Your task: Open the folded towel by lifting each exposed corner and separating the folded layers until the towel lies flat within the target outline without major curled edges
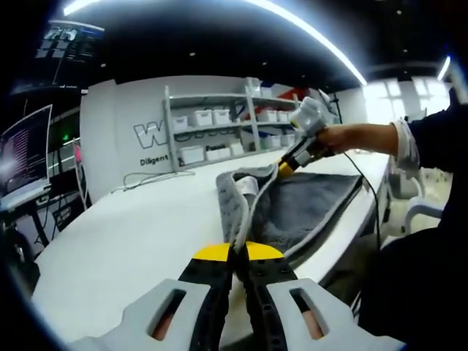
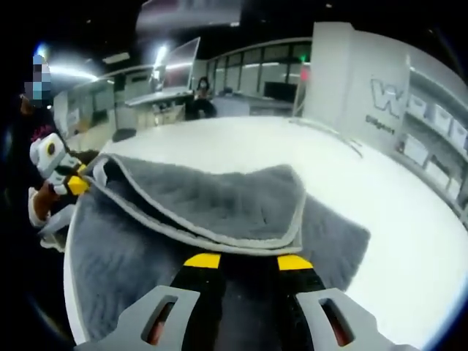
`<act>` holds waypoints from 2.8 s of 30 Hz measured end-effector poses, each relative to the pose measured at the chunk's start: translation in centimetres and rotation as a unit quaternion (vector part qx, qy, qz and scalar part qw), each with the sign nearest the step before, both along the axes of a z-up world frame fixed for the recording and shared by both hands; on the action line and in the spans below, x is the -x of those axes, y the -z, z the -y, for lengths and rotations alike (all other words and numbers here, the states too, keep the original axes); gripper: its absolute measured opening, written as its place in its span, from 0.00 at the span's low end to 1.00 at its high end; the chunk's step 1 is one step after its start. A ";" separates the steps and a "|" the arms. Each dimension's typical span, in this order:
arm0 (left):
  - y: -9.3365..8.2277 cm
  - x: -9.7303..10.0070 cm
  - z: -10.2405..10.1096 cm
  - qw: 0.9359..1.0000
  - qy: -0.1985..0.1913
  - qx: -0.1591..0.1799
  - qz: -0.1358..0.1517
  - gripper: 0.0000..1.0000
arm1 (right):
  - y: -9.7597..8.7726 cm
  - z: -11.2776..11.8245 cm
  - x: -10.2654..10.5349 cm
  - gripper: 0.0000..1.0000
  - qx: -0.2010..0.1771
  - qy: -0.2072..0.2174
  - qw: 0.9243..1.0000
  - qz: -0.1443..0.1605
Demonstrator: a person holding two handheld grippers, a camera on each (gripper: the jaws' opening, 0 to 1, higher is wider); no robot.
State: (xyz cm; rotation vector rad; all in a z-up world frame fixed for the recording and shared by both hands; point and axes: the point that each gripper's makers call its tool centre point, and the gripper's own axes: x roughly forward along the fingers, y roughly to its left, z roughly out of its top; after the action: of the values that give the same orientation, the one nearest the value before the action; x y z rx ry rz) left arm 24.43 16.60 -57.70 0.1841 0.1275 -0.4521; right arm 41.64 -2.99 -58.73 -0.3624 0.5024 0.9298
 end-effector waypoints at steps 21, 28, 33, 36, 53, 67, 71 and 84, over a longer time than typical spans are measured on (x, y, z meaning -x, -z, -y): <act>0.6 0.2 -0.6 1.000 -0.008 -0.005 -0.007 0.05 | 0.5 -1.1 -0.3 0.22 -0.001 -0.002 1.000 -0.008; 0.7 0.2 -0.9 1.000 -0.012 -0.003 -0.009 0.05 | 0.6 -1.6 -0.4 0.22 -0.001 -0.003 1.000 -0.009; 0.9 0.3 -1.1 1.000 -0.015 -0.002 -0.011 0.05 | 0.6 -2.0 -0.5 0.22 -0.002 -0.004 1.000 -0.009; 1.0 0.4 -1.1 1.000 -0.016 -0.006 -0.009 0.05 | 0.6 -2.2 -0.5 0.22 0.000 -0.006 1.000 -0.007; 1.2 0.0 -2.5 0.999 -0.029 0.008 -0.012 0.05 | 0.7 -3.5 -0.6 0.22 0.000 -0.011 1.000 -0.010; 1.2 0.1 -3.1 0.999 -0.035 0.009 -0.013 0.05 | 0.2 -4.5 -0.8 0.22 -0.012 -0.009 1.000 -0.009; 1.3 0.2 -3.0 0.999 -0.035 0.009 -0.012 0.05 | 0.2 -4.6 -0.9 0.24 -0.011 -0.008 1.000 -0.007; 1.4 0.3 -3.1 0.999 -0.039 0.002 -0.007 0.05 | -0.1 -5.6 -1.4 0.26 -0.028 0.004 1.000 -0.003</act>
State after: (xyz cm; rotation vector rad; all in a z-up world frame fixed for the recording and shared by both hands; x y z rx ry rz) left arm 24.17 19.65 -59.06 0.1717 0.1479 -0.3766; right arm 43.00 2.59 -58.62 -0.3072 0.4817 0.9355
